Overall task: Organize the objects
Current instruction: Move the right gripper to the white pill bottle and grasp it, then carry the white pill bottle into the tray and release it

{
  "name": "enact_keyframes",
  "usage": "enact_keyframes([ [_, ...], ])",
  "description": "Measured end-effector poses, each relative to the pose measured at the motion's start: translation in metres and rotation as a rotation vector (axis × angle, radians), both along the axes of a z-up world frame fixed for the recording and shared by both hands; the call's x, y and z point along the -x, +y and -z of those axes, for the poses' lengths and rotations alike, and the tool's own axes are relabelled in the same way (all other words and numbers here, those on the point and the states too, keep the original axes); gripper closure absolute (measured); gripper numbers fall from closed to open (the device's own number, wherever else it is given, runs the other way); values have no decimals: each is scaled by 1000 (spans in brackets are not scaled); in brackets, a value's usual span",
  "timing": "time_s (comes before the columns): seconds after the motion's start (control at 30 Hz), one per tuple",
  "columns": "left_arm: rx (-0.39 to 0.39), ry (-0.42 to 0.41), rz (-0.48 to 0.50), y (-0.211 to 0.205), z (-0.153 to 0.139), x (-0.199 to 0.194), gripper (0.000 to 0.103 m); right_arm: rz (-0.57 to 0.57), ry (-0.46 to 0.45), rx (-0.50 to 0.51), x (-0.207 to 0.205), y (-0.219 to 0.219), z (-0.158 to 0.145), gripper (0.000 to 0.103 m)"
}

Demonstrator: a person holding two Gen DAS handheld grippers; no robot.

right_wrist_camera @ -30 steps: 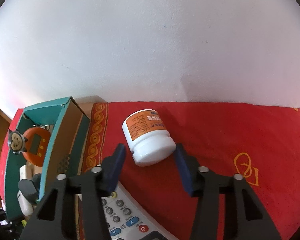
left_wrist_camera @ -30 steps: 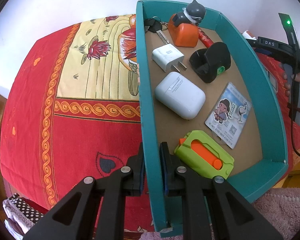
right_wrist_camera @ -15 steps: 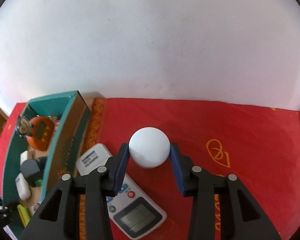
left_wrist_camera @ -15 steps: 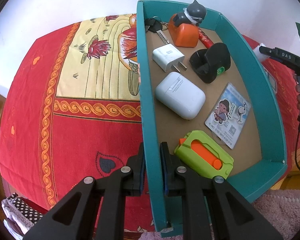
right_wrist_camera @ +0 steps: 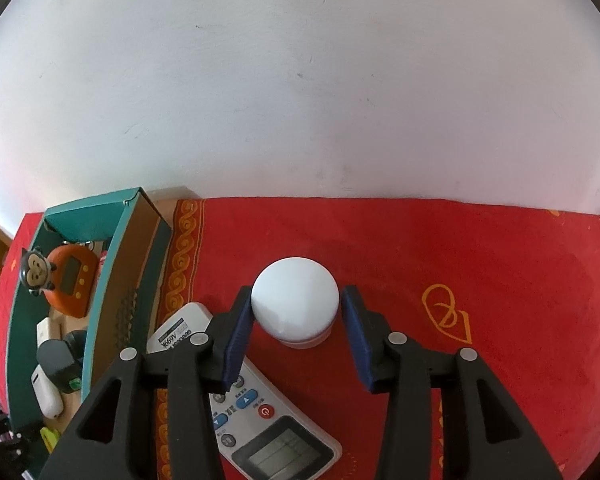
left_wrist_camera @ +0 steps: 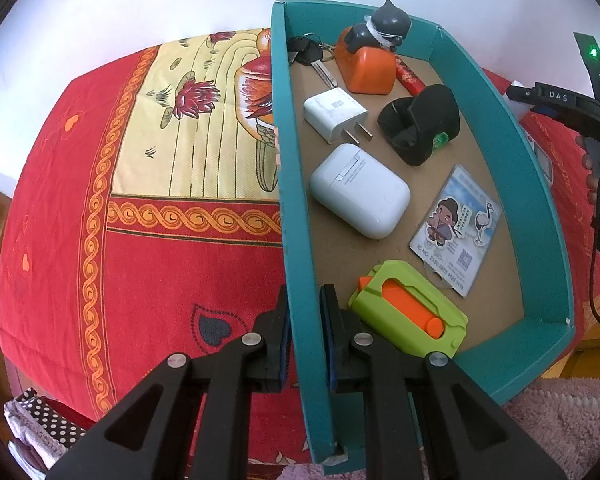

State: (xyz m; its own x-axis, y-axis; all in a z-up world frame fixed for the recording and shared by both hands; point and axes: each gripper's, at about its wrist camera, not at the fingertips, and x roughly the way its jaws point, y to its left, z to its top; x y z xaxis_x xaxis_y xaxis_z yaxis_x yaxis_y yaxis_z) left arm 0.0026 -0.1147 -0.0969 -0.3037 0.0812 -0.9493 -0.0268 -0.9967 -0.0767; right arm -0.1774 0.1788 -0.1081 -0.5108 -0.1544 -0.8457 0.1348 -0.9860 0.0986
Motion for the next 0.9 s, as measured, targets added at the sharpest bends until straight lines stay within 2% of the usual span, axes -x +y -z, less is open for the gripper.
enact_keyframes([
  [0.3, 16, 1, 3, 4, 0, 2, 91, 2, 8, 3, -5, -1, -2, 60],
  [0.57, 12, 5, 1, 3, 0, 2, 91, -25, 37, 17, -20, -8, -21, 60],
  [0.8, 14, 5, 4, 4, -1, 2, 91, -178, 78, 71, -46, -53, -52, 60],
  [0.9, 14, 6, 3, 4, -1, 2, 91, -278, 69, 98, -75, -71, -65, 60],
])
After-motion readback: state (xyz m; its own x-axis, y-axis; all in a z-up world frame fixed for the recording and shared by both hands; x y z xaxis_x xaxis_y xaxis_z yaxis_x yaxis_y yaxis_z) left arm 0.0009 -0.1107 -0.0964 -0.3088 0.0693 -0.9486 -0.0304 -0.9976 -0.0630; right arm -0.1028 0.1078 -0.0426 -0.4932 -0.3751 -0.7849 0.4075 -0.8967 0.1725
